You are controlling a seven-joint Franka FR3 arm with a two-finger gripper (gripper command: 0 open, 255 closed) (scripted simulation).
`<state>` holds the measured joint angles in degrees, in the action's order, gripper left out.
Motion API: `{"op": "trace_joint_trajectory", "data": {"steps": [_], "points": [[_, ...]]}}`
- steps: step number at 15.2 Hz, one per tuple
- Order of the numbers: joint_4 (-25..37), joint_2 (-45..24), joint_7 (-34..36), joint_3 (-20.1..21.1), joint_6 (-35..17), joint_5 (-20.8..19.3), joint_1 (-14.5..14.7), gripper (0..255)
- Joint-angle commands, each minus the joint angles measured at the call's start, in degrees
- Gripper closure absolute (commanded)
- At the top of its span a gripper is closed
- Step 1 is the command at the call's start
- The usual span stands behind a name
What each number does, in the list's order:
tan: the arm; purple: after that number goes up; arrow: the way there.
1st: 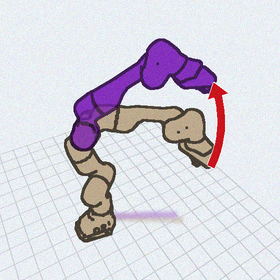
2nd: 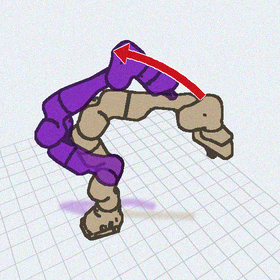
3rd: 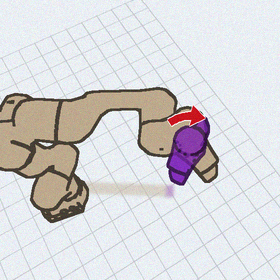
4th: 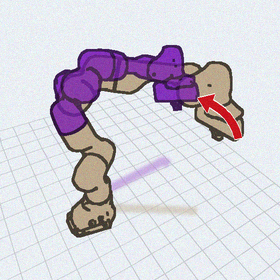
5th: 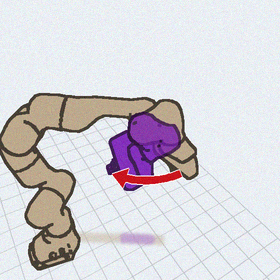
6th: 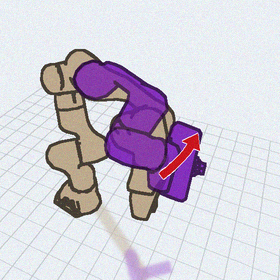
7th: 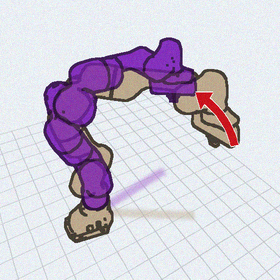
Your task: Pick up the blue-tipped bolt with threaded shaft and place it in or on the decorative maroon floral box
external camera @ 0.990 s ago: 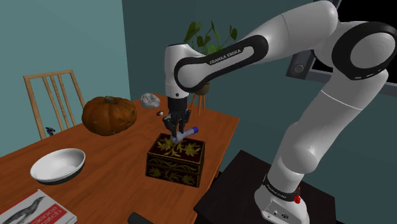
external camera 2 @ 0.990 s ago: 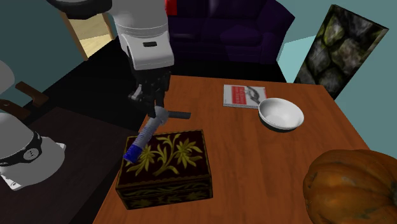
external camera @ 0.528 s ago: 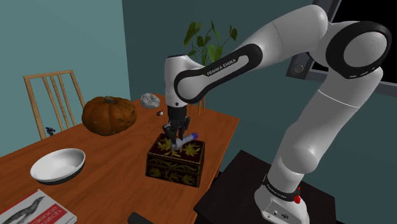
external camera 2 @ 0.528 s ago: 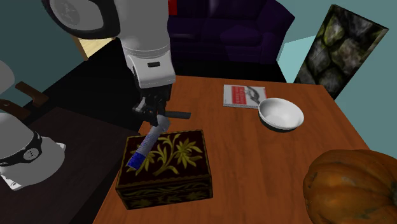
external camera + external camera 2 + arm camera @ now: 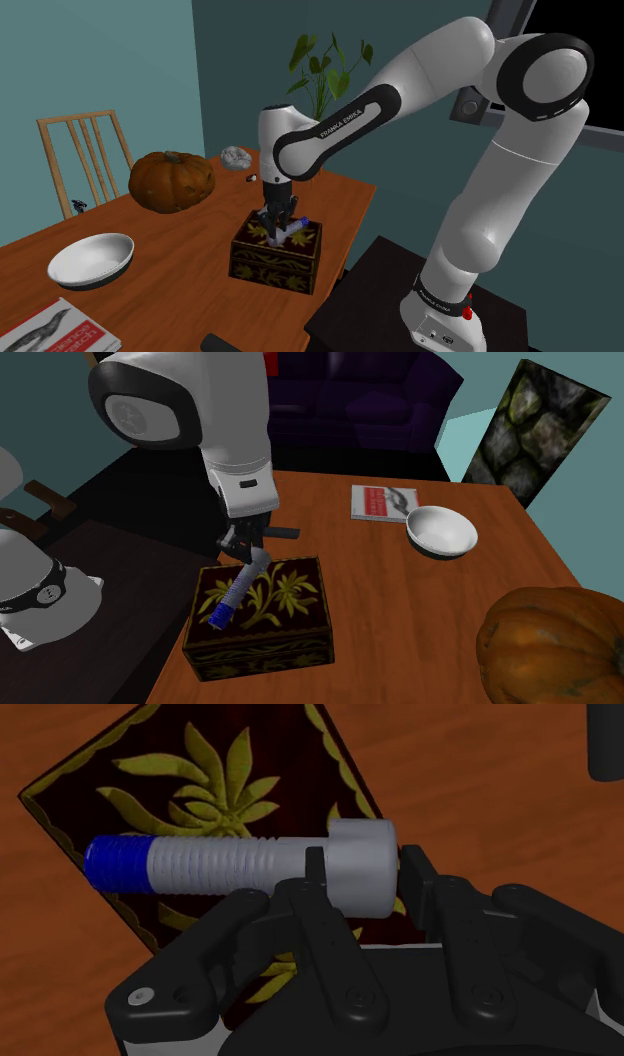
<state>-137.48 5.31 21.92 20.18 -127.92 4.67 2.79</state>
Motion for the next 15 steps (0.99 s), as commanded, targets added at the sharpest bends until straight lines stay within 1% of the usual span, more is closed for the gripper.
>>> {"op": "trace_joint_trajectory", "data": {"steps": [1, 7, 8, 13, 15], "points": [[-0.2, -0.2, -0.1, -0.1, -0.5, -0.1, -0.1, 255], [-0.2, -0.2, -0.1, -0.1, -0.5, -0.1, -0.1, 255], [-0.3, -0.2, -0.1, -0.1, -0.5, -0.1, -0.1, 0], [-0.2, -0.2, -0.1, -0.1, -0.5, -0.1, -0.1, 0], [1.8, 1.9, -0.6, -0.3, 3.7, 0.5, -0.1, 0]]}}
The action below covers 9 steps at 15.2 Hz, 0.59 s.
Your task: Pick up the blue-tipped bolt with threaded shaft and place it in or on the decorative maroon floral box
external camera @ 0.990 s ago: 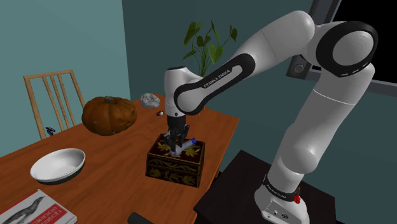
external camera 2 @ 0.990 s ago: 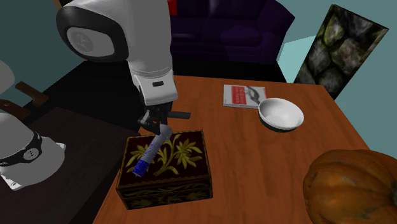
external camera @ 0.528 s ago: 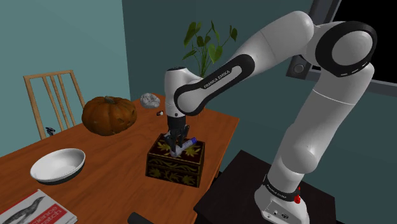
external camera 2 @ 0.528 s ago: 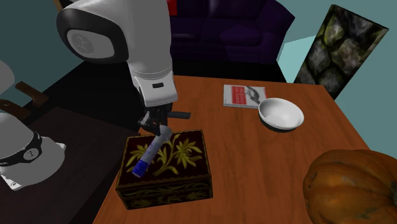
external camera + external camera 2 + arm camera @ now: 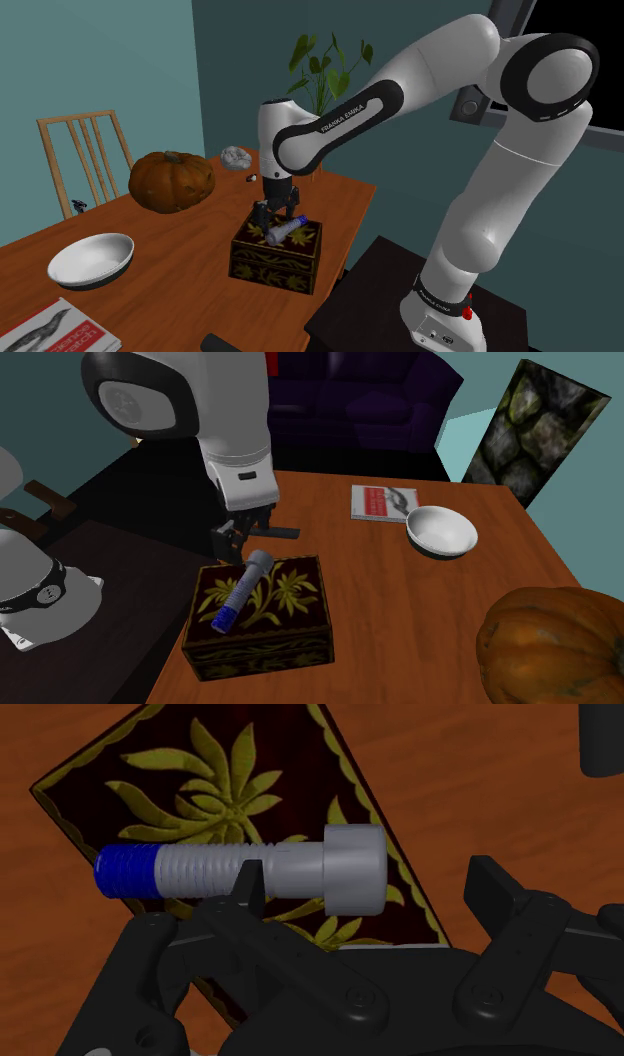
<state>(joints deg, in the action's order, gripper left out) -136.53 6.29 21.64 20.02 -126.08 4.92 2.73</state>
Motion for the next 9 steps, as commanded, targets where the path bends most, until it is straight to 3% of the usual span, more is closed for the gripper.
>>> {"op": "trace_joint_trajectory", "data": {"steps": [1, 9], "points": [[2.0, 1.9, -0.5, -0.3, 3.9, 0.4, -0.1, 0], [3.0, 2.5, -0.6, -0.4, 5.5, 0.6, -0.1, 0]]}}
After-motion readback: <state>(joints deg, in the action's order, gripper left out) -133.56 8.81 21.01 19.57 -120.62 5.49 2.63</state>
